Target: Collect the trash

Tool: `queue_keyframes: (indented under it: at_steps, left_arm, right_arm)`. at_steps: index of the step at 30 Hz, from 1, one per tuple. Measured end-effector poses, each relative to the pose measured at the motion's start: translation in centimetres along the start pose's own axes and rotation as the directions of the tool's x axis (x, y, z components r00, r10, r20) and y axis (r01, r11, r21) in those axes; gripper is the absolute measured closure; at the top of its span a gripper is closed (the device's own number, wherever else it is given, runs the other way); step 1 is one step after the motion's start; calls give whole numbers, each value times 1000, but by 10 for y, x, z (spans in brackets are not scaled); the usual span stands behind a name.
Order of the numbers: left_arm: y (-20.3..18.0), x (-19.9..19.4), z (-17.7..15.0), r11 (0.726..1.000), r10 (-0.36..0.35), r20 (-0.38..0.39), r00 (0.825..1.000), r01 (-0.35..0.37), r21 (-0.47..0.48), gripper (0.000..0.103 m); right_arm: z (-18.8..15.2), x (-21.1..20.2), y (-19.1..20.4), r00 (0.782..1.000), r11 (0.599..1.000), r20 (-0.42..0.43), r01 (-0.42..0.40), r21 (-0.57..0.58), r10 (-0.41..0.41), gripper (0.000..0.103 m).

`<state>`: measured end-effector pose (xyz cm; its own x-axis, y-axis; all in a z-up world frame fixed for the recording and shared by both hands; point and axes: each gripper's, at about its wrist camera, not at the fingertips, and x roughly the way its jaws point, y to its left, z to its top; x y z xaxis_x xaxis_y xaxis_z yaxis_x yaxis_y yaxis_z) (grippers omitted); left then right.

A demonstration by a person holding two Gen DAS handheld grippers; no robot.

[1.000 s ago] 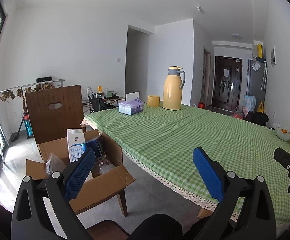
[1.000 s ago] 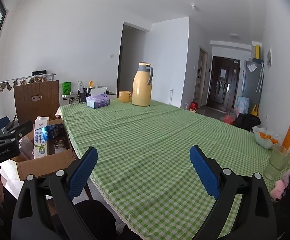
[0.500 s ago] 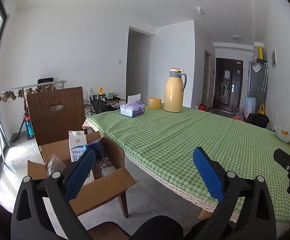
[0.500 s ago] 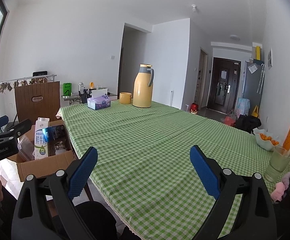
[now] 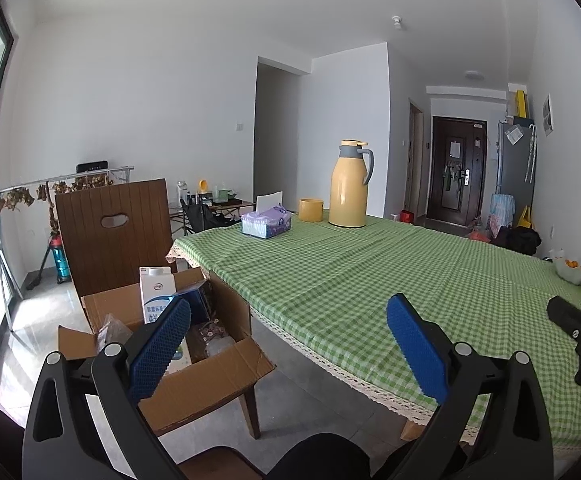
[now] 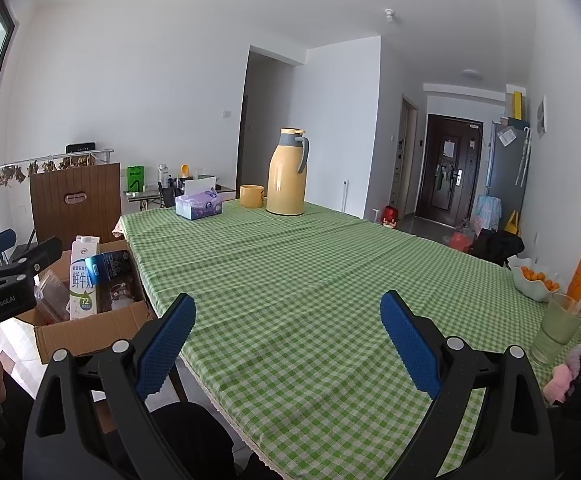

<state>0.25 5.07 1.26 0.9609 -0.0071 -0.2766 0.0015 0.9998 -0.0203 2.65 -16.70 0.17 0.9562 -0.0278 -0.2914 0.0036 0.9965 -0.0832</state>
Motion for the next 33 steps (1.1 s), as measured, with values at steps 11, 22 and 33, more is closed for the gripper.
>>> queue_keyframes:
  at_steps: [11, 22, 33]
  left_arm:
    - [0, -1, 0, 1000, -5, 3, 1000, 5, -1, 8]
    - [-2, -1, 0, 1000, 0, 10, 1000, 0, 0, 8]
    - [-6, -5, -1, 1000, -5, 11, 1000, 5, 6, 8]
  right_arm:
    - [0, -1, -2, 1000, 1000, 1, -3, 3, 3, 13]
    - [0, -1, -2, 1000, 1000, -4, -7, 0, 7, 13]
    - [1, 0, -3, 1000, 1000, -14, -11, 0, 11, 13]
